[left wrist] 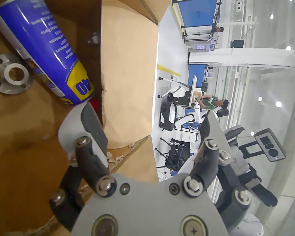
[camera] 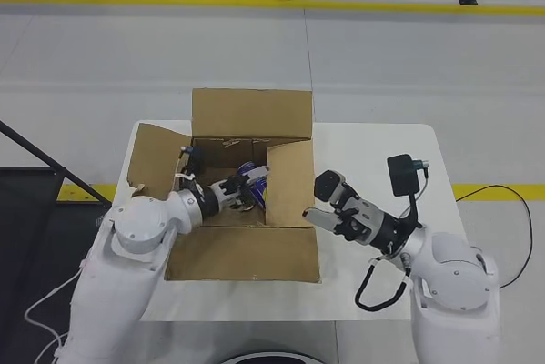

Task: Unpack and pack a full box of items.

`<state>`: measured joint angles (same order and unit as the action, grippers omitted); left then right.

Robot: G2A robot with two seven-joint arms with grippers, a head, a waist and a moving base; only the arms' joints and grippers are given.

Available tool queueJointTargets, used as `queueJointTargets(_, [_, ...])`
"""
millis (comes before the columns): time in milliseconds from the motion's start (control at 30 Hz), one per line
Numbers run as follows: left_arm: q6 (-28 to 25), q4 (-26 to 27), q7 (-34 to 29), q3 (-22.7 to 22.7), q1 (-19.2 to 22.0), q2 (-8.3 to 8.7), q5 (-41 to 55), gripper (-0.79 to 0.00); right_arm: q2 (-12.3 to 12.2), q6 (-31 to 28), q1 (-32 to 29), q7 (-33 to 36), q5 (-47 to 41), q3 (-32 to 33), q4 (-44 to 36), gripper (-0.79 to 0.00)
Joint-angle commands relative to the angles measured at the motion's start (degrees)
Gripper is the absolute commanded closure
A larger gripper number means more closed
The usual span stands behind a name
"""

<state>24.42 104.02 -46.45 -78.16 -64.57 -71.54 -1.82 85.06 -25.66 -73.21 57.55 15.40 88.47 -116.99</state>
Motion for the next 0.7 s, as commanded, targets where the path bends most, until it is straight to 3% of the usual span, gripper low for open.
queueJointTargets(0, [-0.6,-1.3,0.8,0.6,0.5,-0.05,0.5,-0.785,-0.3,-0.2,-0.1,-0.2,-0.3,0.1,0.2,-0.785])
queueJointTargets(667, [-7.4,-8.9,6.5,6.6,1.7,-0.75,5.4,-0.785,-2.8,1.7,0.4,-3.1,0.1,-2.5,0.5,-0.785])
